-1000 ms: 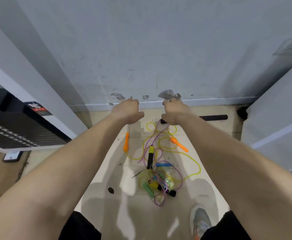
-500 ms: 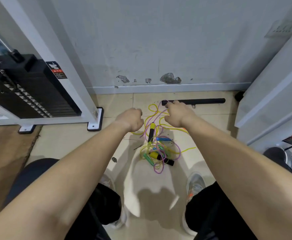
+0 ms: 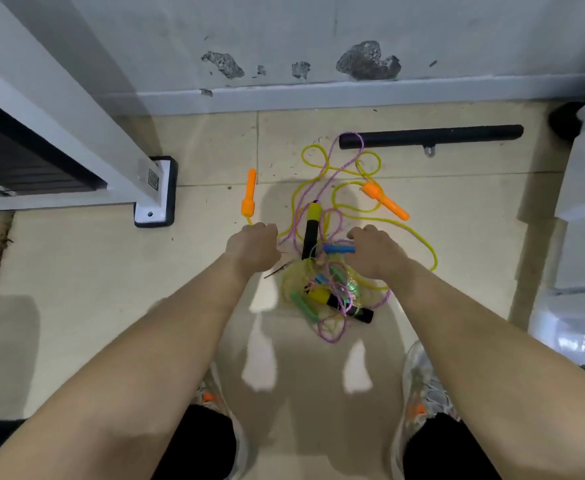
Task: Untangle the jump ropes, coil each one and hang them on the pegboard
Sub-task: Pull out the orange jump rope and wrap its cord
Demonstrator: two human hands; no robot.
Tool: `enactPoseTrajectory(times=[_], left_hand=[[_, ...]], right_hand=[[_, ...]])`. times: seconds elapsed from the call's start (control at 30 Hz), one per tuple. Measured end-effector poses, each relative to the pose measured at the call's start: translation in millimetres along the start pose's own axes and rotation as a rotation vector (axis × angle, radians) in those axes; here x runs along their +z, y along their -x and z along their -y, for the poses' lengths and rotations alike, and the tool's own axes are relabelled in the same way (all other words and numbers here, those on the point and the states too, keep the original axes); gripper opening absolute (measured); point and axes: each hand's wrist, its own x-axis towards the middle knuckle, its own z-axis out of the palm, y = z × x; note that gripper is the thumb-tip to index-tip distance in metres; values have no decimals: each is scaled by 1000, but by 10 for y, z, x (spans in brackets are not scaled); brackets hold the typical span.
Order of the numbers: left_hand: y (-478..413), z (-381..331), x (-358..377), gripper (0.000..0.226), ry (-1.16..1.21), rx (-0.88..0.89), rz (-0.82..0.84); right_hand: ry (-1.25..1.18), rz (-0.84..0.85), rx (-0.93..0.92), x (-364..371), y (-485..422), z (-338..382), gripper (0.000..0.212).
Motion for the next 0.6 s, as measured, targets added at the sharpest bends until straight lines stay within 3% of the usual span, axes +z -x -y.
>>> enactPoseTrajectory(times=[0.13, 0.27, 0.43, 0.6], left_hand=[[-655, 216, 246, 45, -261, 31, -90], [-1211, 556, 390, 45, -476, 154, -149], [-1472, 816, 578, 39, -433, 61, -130], [-1078, 889, 612, 28, -360, 18, -11]], right_hand=[[-83, 33, -25, 297, -558, -37, 49], [-161, -47, -49, 556, -946, -110, 42], [-220, -95, -54, 732, -1151, -135, 39], [-304, -120, -29, 722, -954, -36, 27]])
